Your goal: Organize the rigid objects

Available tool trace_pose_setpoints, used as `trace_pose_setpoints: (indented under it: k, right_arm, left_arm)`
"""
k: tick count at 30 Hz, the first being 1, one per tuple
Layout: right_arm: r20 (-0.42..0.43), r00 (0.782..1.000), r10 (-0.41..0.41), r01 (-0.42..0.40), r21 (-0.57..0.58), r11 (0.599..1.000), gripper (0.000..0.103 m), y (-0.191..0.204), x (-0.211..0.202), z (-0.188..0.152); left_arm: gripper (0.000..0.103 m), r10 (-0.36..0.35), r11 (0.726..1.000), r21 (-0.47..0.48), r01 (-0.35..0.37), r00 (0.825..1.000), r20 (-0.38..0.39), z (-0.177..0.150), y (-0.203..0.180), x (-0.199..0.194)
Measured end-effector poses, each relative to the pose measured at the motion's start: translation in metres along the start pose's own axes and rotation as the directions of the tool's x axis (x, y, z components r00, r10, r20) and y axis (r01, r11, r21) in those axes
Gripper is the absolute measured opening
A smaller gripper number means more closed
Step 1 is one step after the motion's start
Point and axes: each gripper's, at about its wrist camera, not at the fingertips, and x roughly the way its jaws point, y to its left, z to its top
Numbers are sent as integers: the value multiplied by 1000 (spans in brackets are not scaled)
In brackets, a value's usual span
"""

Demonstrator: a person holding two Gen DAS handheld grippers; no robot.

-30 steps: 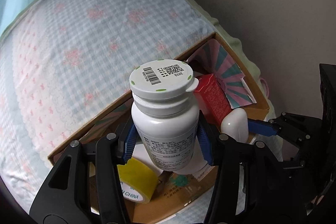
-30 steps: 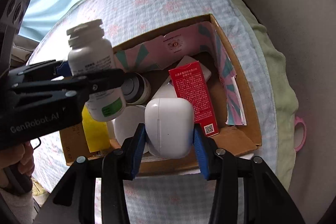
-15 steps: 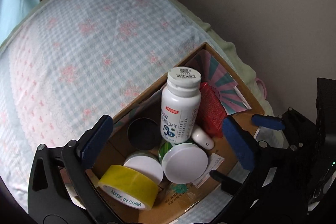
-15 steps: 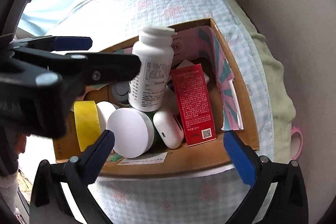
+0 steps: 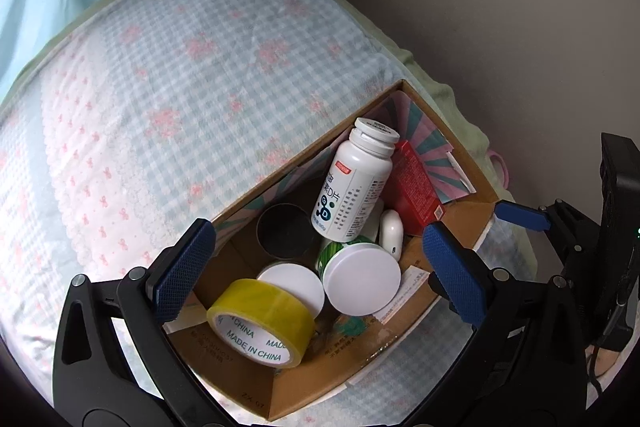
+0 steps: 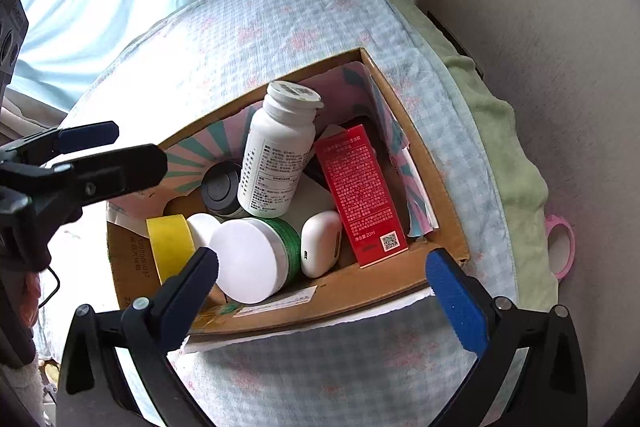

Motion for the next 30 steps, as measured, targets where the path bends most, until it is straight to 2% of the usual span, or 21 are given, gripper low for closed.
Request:
trace_pose_setpoints:
  k: [10,14,19,21,24,27,30]
  right_arm:
    - [72,997,-30,33,-41,999,103,37,-45,-6]
    - [109,994,-24,30,-56,998,103,65,-83,-13]
    - [174,985,4,12,-94,995,103,112,-140,-14]
    - [207,978,23,1,-118,993,103,135,-167,-13]
    - [262,964,47,-4,-163,987,103,168,-207,-13]
    - [319,945,69,0,-212,977,103,198,-244,-17]
    - [372,924,90,5,-247,969,103,221,-278,-24]
  left_arm:
    - [103,-16,999,29,14,996,89,-17,3,-68]
    - [103,-5,1000,21,2,988,153,-34,12,-120]
    - [103,38,999,-41,-30,970,241,-60,32,-205]
    - [103,72,996,-72,-54,956,286,-73,41,-242]
    - [103,128,987,-136,-85,926,356,-98,55,-299]
    - [103,208,969,-210,-127,880,428,-130,64,-354]
    - [103,294,945,-274,-177,825,483,-161,66,-399]
